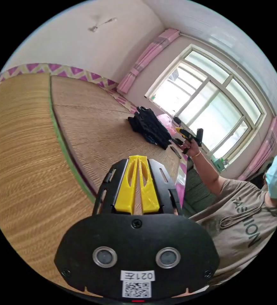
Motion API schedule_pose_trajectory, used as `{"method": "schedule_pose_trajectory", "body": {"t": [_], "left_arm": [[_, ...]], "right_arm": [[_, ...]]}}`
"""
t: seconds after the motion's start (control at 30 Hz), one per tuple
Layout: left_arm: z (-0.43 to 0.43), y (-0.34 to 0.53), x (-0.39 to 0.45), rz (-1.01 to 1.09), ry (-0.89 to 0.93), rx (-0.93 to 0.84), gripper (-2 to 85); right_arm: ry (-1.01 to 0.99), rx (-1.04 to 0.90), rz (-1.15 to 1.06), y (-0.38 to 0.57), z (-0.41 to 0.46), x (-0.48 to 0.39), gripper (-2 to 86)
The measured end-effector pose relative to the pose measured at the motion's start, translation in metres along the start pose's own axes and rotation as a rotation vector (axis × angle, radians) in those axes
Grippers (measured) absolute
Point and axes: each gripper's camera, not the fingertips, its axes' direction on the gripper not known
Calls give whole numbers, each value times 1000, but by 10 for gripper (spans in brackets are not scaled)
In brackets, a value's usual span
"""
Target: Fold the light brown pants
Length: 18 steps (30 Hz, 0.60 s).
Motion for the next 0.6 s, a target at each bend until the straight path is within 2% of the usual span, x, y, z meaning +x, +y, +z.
{"method": "schedule_pose_trajectory", "body": {"t": [0.2,0.3,0.4,0.47,0.6], "left_arm": [[-160,181,-36,-89,-83,194,-9],[-217,250,-55,-118,-17,329,-10],[-240,296,-76,-141,39,410,-10],[-246,316,-94,-172,146,461,-9],[-270,349,-111,-151,265,564,-9]], "right_arm": [[-237,-256,-271,-36,154,-240,23],[-288,-375,-417,-54,242,-369,49],[-394,-457,-502,-83,324,-493,55],[-450,-504,-580,-113,386,-591,56],[-505,-510,-720,-158,467,-732,80]]}}
